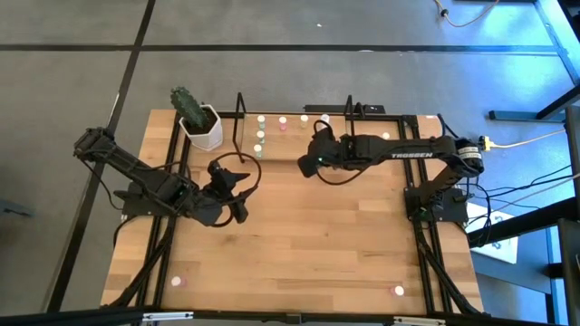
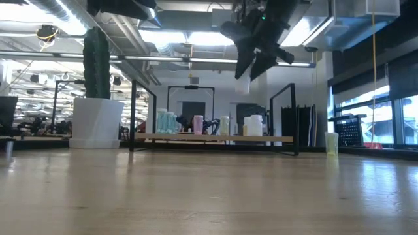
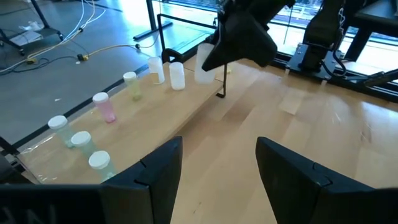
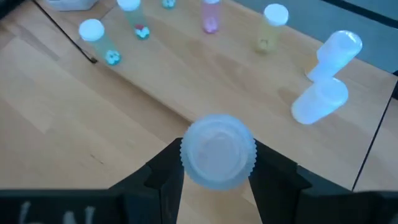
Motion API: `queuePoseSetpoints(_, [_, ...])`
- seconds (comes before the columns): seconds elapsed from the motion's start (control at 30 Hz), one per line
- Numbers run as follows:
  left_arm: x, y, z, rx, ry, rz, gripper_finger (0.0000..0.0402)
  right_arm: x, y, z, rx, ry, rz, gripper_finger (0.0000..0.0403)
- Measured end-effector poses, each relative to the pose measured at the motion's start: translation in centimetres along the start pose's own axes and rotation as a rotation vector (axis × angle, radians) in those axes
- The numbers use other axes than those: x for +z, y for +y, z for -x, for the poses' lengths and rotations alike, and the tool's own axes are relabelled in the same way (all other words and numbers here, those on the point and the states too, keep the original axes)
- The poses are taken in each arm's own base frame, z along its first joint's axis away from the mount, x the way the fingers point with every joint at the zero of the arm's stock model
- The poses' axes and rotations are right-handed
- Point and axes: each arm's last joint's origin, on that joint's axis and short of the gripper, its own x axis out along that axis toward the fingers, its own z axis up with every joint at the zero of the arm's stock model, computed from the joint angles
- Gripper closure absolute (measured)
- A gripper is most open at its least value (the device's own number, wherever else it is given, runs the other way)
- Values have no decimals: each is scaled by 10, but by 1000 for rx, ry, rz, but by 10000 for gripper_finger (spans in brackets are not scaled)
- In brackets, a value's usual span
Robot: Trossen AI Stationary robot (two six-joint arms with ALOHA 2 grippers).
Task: Pick and place medicine bottles onto shelf by color
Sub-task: Put the white pill bottle on the shelf aligned with the other white pill bottle
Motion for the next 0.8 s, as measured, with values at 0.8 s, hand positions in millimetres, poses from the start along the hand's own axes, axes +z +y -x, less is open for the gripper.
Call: queuePoseSetpoints(0.8, [2, 5, -6, 35, 0, 7, 204, -4, -1, -3, 139, 86, 763, 244])
